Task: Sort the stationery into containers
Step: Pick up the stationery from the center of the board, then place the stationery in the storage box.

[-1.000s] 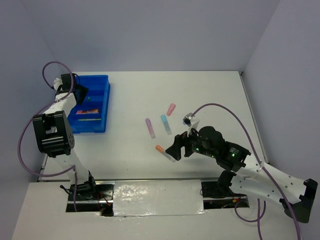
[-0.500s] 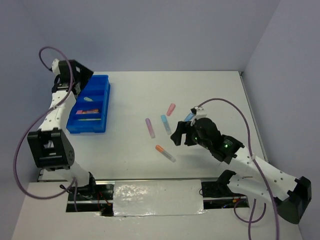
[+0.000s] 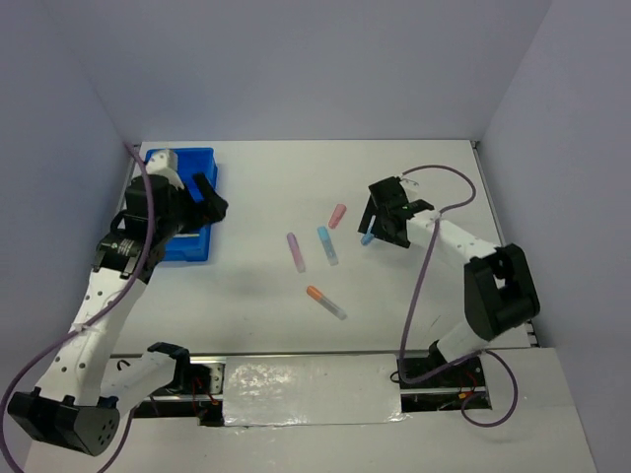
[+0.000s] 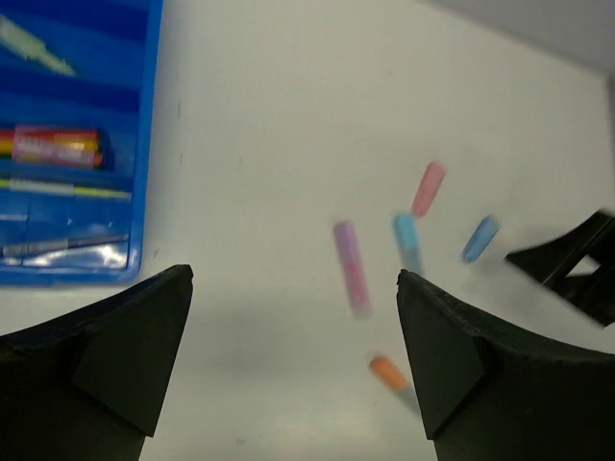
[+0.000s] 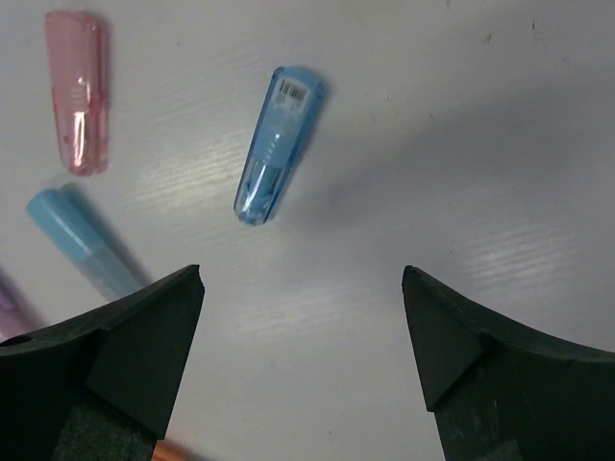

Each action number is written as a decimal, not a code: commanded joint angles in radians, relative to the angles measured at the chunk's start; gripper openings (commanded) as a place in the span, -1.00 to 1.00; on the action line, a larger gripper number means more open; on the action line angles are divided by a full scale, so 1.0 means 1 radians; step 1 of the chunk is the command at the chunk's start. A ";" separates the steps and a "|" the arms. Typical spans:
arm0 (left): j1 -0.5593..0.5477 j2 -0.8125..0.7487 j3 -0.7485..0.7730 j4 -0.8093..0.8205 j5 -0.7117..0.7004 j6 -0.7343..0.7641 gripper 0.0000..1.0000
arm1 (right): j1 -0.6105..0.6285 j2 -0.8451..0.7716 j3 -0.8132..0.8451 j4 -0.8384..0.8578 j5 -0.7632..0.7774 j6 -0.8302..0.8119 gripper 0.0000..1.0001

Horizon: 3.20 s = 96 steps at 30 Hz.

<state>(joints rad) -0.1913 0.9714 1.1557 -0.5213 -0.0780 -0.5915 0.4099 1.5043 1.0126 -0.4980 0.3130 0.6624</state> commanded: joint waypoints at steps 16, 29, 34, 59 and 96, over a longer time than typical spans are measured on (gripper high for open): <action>-0.008 -0.108 -0.238 -0.057 0.112 0.220 0.99 | -0.028 0.386 0.225 -0.039 0.005 0.000 0.48; -0.011 -0.128 -0.246 -0.048 0.136 0.202 0.99 | -0.025 0.401 0.097 0.123 -0.265 -0.157 -0.76; -0.013 -0.123 -0.303 0.078 0.410 0.070 0.99 | 0.015 0.237 -0.055 0.263 -0.244 -0.181 -1.00; -0.395 0.133 -0.281 0.524 0.242 -0.318 0.64 | 0.523 -0.424 -0.192 0.558 -0.347 -0.202 -1.00; 0.299 0.614 0.103 0.297 -0.109 -0.559 -0.95 | 0.469 -0.523 -0.279 0.360 -0.118 -0.185 0.60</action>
<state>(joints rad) 0.0738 1.5002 1.1801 -0.2924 -0.1432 -1.0386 0.8791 1.0073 0.7479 -0.1299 0.1802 0.4885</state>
